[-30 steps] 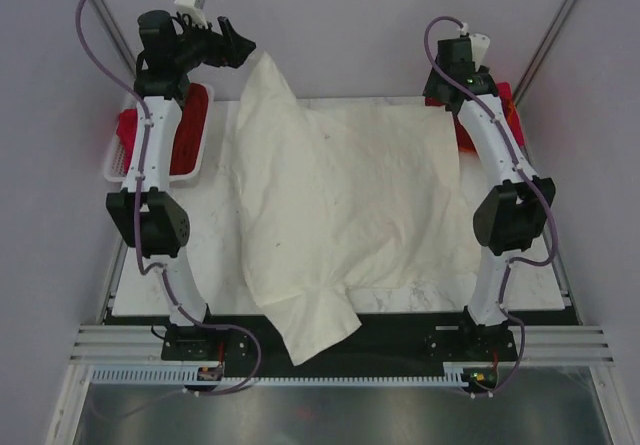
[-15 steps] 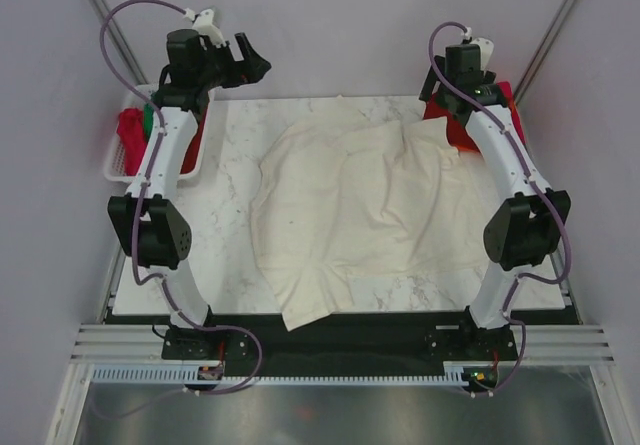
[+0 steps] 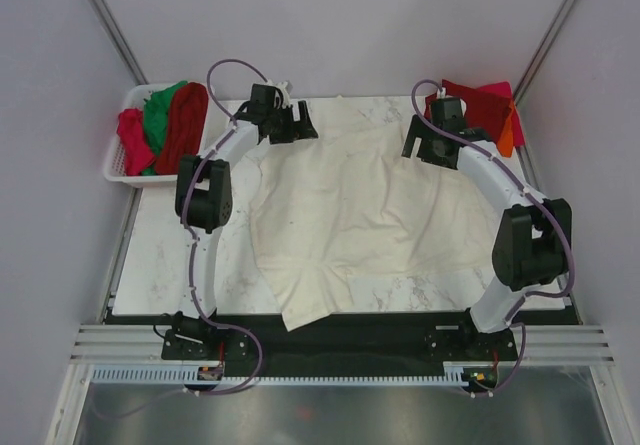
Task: Fold and stack the t-shirts
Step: Flatten the tshirt out
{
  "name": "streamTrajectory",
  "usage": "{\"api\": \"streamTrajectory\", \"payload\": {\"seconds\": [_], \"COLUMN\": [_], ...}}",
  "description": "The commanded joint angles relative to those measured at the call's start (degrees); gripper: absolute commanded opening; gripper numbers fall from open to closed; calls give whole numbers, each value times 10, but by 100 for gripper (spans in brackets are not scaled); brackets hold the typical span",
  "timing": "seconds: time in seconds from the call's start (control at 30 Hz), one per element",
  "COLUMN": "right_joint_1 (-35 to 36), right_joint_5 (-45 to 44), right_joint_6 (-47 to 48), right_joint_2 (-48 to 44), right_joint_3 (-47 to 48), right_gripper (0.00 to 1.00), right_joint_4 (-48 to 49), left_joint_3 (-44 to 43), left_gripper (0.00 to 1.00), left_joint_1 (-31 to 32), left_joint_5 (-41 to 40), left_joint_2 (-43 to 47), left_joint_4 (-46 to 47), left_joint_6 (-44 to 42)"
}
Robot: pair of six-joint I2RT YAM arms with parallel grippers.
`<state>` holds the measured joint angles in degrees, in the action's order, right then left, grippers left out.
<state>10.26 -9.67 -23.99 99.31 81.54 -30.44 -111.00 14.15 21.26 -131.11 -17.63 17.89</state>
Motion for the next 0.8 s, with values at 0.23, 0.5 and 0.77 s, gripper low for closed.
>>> {"api": "streamTrajectory", "payload": {"seconds": [0.23,0.5,0.77], "right_joint_1": [34,34,34], "right_joint_5": [17,-1,-5], "right_joint_6": [4,13,14], "right_joint_2": [-92,-91,-69], "right_joint_3": [-41,-33,-23], "right_gripper": [98,98,98], "right_joint_4": [29,28,25], "left_joint_3": [-70,-65,-192], "left_gripper": [92,92,92], "left_joint_1": [-10,-46,-81], "left_joint_5": [-10,-93,-166], "left_joint_2": [-78,-83,-143], "left_joint_4": [-59,-122,-259], "left_joint_6": [47,28,-37]}}
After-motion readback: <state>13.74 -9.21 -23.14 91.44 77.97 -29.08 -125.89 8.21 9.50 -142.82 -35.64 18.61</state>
